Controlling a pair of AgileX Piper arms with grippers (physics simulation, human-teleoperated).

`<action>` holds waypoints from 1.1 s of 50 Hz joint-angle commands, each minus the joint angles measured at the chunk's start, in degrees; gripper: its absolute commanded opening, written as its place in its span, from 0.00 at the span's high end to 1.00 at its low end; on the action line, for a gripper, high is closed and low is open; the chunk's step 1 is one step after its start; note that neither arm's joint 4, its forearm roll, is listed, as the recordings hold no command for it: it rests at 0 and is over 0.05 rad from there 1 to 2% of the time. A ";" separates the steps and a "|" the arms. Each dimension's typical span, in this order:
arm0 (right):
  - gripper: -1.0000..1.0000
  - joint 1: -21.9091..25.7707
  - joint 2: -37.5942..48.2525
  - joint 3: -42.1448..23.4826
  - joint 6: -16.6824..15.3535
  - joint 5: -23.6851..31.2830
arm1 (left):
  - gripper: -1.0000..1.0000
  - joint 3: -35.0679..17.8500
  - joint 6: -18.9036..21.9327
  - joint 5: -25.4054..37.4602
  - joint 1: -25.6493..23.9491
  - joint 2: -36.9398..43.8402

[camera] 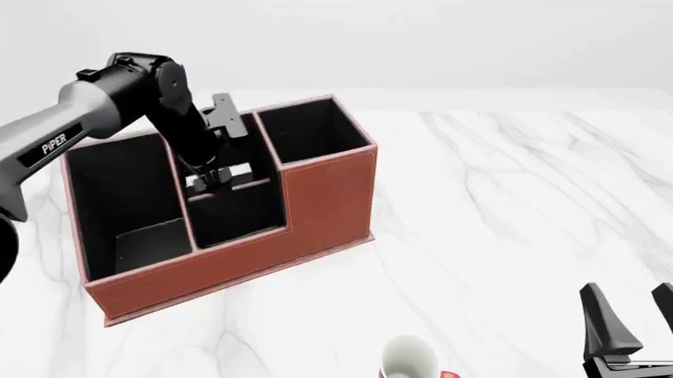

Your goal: Pick up the book and place it in the front compartment of the caddy.

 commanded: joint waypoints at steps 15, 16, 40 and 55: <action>0.00 -0.01 -0.04 0.04 0.02 0.00 | 0.00 2.08 2.19 -0.59 1.56 -1.32; 0.00 -0.01 -0.04 0.04 0.03 0.00 | 0.00 2.09 2.31 -0.60 1.63 -1.57; 0.00 0.00 -0.04 0.04 0.01 0.00 | 0.00 16.59 8.26 -4.88 5.88 -16.11; 0.00 -0.01 -0.03 0.04 0.01 0.00 | 0.00 25.01 11.43 -5.94 7.43 -28.42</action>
